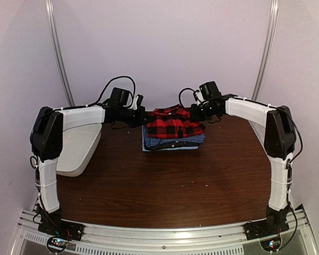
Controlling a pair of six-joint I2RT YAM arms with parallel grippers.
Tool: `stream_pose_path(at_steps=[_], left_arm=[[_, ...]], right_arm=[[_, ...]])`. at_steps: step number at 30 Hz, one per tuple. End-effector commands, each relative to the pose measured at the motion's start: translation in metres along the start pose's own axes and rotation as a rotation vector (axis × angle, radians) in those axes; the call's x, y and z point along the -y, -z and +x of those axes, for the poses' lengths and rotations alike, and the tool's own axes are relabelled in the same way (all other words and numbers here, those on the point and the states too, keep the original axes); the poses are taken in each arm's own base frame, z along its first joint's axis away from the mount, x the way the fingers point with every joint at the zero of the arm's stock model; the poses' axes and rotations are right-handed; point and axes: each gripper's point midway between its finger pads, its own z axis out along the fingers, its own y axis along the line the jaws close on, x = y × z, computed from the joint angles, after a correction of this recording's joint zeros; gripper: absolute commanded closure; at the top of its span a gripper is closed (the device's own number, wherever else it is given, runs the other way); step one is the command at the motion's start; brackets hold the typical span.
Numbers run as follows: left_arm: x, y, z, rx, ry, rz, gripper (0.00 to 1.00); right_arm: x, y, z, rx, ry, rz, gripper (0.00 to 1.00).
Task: Fold and stack the long sleeve shirts
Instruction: Place the square-folded shirt on the square-folded shirt, then adjust the square-folded shirt with the square-folded shirt.
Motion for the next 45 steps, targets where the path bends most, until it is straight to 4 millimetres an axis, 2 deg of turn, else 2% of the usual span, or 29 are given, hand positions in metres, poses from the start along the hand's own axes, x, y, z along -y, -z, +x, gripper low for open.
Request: stream_pose_path(at_steps=[1, 5, 8, 11, 14, 16, 20, 23, 26, 29, 35, 37, 40, 45], left_arm=[[-0.01, -0.009, -0.017, 0.036, -0.013, 0.021, 1.0], [-0.038, -0.02, -0.004, 0.005, 0.017, -0.034, 1.0], [-0.055, -0.028, 0.008, -0.028, 0.039, -0.061, 1.0], [-0.059, -0.032, 0.014, -0.046, 0.049, -0.059, 1.0], [-0.057, -0.031, 0.012, -0.044, 0.045, -0.055, 1.0], [-0.054, -0.029, 0.01, -0.04, 0.041, -0.05, 1.0], [-0.051, -0.026, 0.007, -0.031, 0.039, -0.047, 0.98], [-0.048, -0.025, 0.004, -0.026, 0.035, -0.041, 0.97], [-0.047, -0.025, 0.002, -0.02, 0.033, -0.04, 0.96], [-0.044, -0.026, -0.001, -0.015, 0.031, -0.034, 0.95], [-0.045, -0.025, -0.005, -0.009, 0.029, -0.037, 0.92], [-0.047, -0.023, -0.007, -0.005, 0.029, -0.043, 0.92], [-0.053, -0.018, -0.012, 0.004, 0.03, -0.061, 0.88], [-0.065, -0.01, -0.021, 0.022, 0.036, -0.083, 0.7]], right_arm=[[0.002, -0.005, -0.024, 0.055, -0.01, -0.018, 1.0], [0.015, -0.019, -0.006, 0.002, -0.022, 0.029, 0.93], [0.026, -0.02, 0.003, -0.023, -0.022, 0.082, 0.81], [0.033, -0.007, -0.001, -0.016, -0.012, 0.139, 0.68], [0.033, 0.019, -0.013, 0.024, 0.005, 0.195, 0.59], [0.025, 0.037, -0.02, 0.056, 0.026, 0.225, 0.55], [-0.008, 0.063, -0.018, 0.101, 0.077, 0.251, 0.54], [-0.035, 0.067, -0.007, 0.11, 0.094, 0.217, 0.54], [-0.061, 0.054, 0.012, 0.086, 0.121, 0.166, 0.55], [-0.077, 0.028, 0.03, 0.031, 0.123, 0.113, 0.55], [-0.075, -0.027, 0.057, -0.057, 0.125, 0.11, 0.55], [-0.076, -0.038, 0.06, -0.079, 0.127, 0.107, 0.54], [-0.082, -0.037, 0.058, -0.079, 0.131, 0.097, 0.52], [-0.09, -0.01, 0.046, -0.041, 0.125, 0.082, 0.43]])
